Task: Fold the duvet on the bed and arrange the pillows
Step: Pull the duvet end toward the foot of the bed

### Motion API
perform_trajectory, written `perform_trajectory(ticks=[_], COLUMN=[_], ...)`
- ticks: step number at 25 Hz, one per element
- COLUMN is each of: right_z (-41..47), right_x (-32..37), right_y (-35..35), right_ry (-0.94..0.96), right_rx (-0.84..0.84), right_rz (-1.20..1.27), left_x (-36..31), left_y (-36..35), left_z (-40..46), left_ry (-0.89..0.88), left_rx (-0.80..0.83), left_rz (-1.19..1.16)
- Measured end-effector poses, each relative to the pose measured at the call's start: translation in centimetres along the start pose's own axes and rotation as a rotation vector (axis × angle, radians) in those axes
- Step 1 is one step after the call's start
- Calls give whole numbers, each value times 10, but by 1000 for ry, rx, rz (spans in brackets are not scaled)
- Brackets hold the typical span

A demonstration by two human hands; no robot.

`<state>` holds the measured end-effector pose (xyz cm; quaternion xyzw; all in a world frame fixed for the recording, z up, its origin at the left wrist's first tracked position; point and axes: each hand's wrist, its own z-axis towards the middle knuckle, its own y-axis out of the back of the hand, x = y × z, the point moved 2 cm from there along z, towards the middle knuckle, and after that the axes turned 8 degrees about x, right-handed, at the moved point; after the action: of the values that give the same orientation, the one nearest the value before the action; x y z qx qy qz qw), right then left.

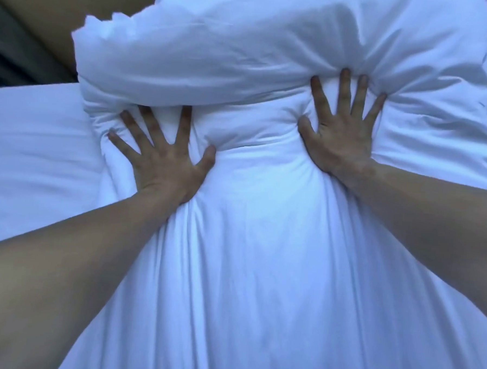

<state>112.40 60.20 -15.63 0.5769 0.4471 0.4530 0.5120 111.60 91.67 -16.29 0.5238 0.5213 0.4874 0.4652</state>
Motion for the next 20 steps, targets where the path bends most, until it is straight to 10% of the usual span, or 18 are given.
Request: perform_trajectory(ticks=[10,15,20], right_z=[-169,-301,-430], right_x=[-2,-3,-31], right_y=[28,41,38], right_ry=[79,124,149], right_rx=[379,411,262], right_rz=[9,30,93], left_x=[4,-19,2], left_y=[31,56,36], left_z=[-50,-207,-400], left_ry=[-8,-105,-133], left_rx=[239,523,457], left_rz=[-17,-86,-4])
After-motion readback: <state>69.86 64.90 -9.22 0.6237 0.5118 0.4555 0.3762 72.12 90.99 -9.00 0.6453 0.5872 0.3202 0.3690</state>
